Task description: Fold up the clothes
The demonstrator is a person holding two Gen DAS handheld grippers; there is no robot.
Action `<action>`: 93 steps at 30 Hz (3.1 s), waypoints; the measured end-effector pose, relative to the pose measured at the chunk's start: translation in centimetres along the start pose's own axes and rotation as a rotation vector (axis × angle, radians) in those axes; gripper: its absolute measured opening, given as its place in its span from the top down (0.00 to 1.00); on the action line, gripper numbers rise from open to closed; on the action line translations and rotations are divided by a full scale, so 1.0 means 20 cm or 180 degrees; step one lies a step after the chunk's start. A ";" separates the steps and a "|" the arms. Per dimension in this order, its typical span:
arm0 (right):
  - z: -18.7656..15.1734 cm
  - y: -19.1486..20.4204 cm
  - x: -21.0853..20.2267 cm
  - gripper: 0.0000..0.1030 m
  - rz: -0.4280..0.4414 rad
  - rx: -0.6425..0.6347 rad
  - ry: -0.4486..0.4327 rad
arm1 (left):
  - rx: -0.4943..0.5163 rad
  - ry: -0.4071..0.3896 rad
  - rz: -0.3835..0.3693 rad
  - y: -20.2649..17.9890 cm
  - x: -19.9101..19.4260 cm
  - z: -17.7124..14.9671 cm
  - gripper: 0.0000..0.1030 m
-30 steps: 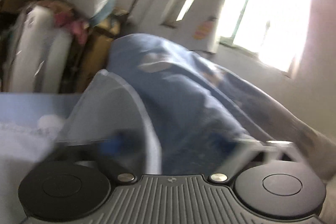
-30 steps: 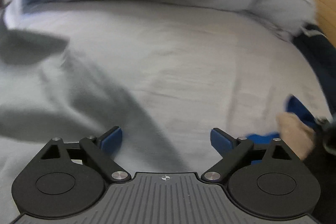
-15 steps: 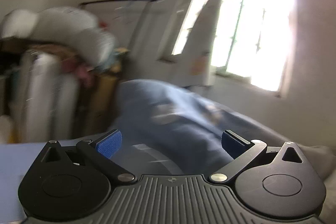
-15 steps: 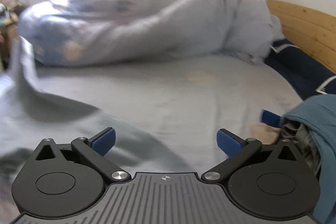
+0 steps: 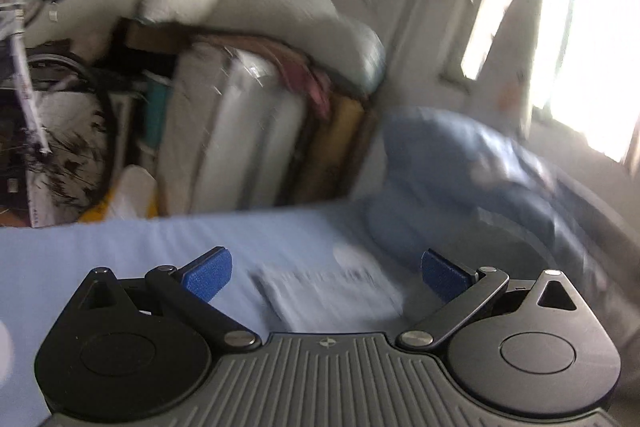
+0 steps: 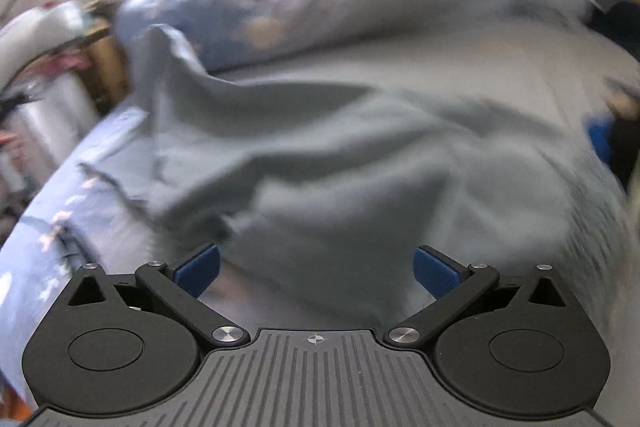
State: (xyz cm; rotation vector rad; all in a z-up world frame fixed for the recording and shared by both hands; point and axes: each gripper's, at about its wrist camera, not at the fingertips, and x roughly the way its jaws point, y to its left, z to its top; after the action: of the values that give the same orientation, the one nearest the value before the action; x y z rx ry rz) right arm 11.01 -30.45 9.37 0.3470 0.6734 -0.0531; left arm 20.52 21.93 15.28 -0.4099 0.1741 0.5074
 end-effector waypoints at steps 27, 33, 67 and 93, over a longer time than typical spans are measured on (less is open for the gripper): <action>-0.49 -0.46 0.15 0.00 0.0302 0.2754 -0.0265 | -0.0372 0.1640 -0.1269 0.05 -0.88 -0.47 0.00; -0.45 -0.42 0.28 0.19 0.0167 0.2762 -0.0347 | -0.0498 0.1906 -0.1367 -0.02 -0.85 -0.60 0.00; -0.31 -0.69 -0.47 0.63 0.0522 0.1972 -0.0365 | -0.2021 0.3081 -0.1873 -0.26 0.05 -1.21 0.00; -0.41 -0.87 -0.65 0.62 -0.0049 0.1952 -0.0192 | -0.1925 0.2303 -0.1099 0.06 0.14 -1.07 0.92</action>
State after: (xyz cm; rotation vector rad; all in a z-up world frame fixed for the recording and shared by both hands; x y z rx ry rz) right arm -6.84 -44.89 6.35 0.9257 0.5891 -0.2871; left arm 20.93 15.12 -5.21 -1.1886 0.6409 0.0368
